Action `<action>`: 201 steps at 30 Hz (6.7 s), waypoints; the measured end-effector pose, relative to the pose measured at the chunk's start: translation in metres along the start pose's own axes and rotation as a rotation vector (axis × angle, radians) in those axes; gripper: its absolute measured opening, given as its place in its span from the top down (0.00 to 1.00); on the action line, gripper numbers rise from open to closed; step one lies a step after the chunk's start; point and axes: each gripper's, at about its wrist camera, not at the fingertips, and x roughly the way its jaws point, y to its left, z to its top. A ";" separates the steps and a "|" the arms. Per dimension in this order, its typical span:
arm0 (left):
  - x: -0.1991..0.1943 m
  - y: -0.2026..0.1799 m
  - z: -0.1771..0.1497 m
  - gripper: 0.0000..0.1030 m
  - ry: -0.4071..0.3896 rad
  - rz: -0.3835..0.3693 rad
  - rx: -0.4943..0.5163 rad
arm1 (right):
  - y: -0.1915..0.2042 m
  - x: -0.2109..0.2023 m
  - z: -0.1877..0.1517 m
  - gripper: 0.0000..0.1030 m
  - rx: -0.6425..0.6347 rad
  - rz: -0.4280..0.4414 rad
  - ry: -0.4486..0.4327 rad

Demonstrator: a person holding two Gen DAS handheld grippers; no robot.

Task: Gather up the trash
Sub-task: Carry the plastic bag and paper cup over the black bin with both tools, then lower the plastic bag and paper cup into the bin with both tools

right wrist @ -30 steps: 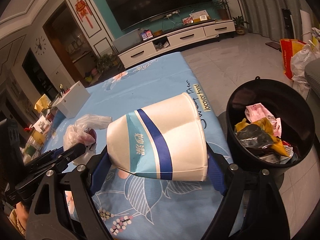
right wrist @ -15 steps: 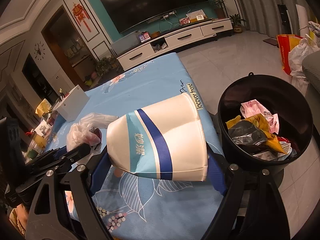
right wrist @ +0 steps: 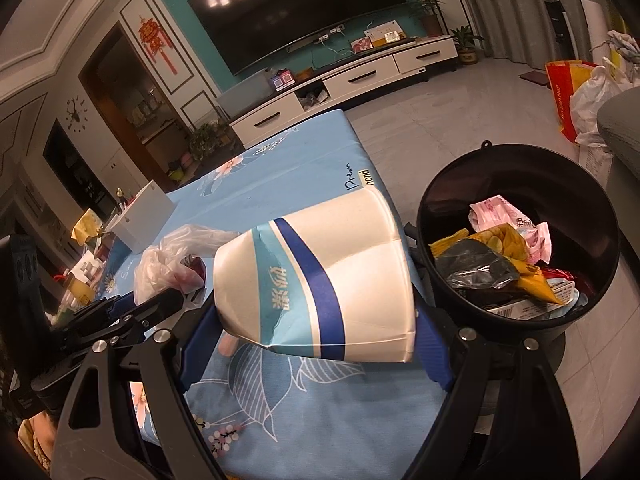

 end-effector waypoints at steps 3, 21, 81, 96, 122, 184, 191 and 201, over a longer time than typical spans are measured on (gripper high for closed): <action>0.003 -0.001 0.000 0.62 0.005 0.001 0.013 | -0.006 -0.002 0.000 0.19 0.013 -0.001 -0.005; 0.022 -0.035 0.015 0.62 0.020 -0.014 0.101 | -0.045 -0.019 0.002 0.19 0.093 -0.025 -0.052; 0.117 -0.161 0.062 0.61 0.074 -0.161 0.302 | -0.142 -0.043 0.006 0.19 0.255 -0.188 -0.099; 0.135 -0.167 0.064 0.61 0.106 -0.155 0.305 | -0.144 -0.036 0.008 0.19 0.253 -0.207 -0.087; 0.153 -0.167 0.063 0.59 0.127 -0.137 0.314 | -0.140 -0.013 0.026 0.19 0.168 -0.266 -0.063; 0.177 -0.189 0.058 0.55 0.190 -0.129 0.371 | -0.144 0.020 0.028 0.19 0.133 -0.349 0.048; 0.177 -0.189 0.058 0.55 0.192 -0.126 0.374 | -0.144 0.020 0.028 0.19 0.131 -0.352 0.052; 0.178 -0.189 0.057 0.55 0.197 -0.122 0.381 | -0.144 0.019 0.029 0.19 0.128 -0.361 0.058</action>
